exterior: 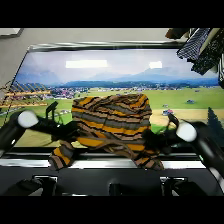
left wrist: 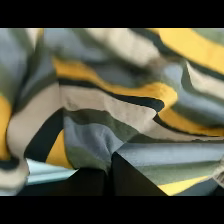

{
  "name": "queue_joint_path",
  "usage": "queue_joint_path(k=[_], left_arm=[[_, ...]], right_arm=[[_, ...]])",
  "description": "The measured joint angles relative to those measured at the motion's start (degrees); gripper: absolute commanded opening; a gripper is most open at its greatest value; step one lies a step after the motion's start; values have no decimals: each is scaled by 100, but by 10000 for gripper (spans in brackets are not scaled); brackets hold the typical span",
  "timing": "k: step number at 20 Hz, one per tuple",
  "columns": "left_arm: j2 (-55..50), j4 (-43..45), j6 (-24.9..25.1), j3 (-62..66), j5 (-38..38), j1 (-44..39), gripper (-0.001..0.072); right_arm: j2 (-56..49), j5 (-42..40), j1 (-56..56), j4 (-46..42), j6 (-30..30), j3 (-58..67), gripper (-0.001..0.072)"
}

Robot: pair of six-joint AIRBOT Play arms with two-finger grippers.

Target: Fold the clothes and pants, and hang the long-sleeved shirts on hangers.

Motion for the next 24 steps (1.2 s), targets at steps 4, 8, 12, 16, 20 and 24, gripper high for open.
queue_joint_path(k=[4, 8, 12, 16, 20, 24], left_arm=[[-1626, -254, 367, 992, -153, 138, 24], [-2605, -448, 774, 1694, -181, 205, 517], [-2524, -107, 1185, 1989, -205, 376, 556], [-1486, 649, 1471, 1340, 70, 428, 556], [-197, 953, 1596, -26, 866, 382, 556], [614, 1056, 1646, -898, 1248, 345, 556]], right_arm=[[-1473, -796, 0, -74, -243, 551, 57], [-2072, -1556, -39, -26, -369, 793, 450], [-1628, -1137, -210, -348, -1143, 1246, 449], [-632, -608, 404, -920, -1200, 1150, 450], [-435, -802, 1698, -1593, -334, 660, 450], [-1012, -1119, 2387, -2197, 577, 413, 426]])
